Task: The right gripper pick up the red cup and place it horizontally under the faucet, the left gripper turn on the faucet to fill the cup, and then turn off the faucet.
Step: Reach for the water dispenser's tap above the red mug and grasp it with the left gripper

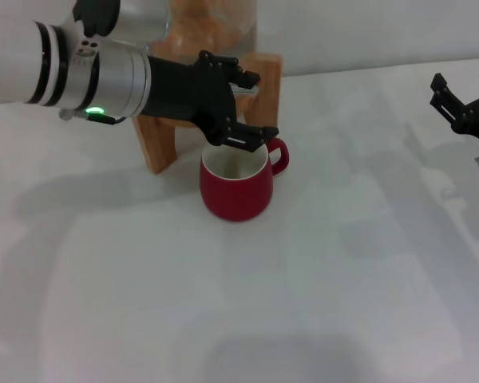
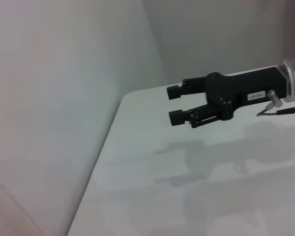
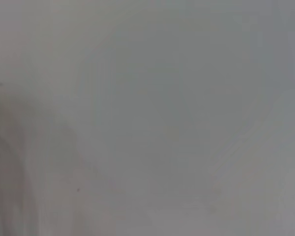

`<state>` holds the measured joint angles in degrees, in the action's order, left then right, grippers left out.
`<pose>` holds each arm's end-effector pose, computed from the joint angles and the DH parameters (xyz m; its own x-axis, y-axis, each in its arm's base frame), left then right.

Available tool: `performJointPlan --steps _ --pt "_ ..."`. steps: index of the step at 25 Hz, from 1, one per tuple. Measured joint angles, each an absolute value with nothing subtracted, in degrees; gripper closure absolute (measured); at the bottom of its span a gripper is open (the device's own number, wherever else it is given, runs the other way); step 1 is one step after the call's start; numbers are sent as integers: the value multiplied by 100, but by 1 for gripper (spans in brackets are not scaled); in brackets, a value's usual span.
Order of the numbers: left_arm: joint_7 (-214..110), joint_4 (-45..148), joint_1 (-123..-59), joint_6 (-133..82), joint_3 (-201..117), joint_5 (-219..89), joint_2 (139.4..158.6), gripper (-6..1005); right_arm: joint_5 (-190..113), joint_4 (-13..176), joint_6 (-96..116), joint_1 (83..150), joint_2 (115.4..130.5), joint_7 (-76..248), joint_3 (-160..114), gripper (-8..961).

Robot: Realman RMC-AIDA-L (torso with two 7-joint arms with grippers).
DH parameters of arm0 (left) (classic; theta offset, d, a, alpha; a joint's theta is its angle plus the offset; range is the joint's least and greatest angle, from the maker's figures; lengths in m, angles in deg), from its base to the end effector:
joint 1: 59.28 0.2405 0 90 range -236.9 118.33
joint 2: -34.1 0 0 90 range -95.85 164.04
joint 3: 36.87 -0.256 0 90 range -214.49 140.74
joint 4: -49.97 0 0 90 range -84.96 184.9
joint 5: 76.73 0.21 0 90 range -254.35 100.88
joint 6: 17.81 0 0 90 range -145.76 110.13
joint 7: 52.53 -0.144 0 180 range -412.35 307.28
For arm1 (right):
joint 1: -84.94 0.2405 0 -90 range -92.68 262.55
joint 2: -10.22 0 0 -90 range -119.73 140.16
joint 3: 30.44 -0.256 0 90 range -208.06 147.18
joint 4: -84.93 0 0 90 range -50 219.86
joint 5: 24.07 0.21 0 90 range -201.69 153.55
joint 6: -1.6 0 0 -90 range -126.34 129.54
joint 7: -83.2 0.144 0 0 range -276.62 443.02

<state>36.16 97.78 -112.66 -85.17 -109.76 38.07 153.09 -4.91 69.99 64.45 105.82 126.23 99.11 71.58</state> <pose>-0.0777 0.4192 -0.0499 0.9791 -0.1591 0.1264 -0.1227 -0.9587 -0.2565 0.3446 0.3377 0.0269 0.6733 0.0697 -0.7361 -0.7296 -0.0987 -0.6767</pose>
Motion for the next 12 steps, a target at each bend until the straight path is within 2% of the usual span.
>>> performJointPlan --steps 12 --pt "3622 10067 -11110 -8568 -10973 3825 15305 209 -486 6999 6461 10594 12623 9911 7160 110"
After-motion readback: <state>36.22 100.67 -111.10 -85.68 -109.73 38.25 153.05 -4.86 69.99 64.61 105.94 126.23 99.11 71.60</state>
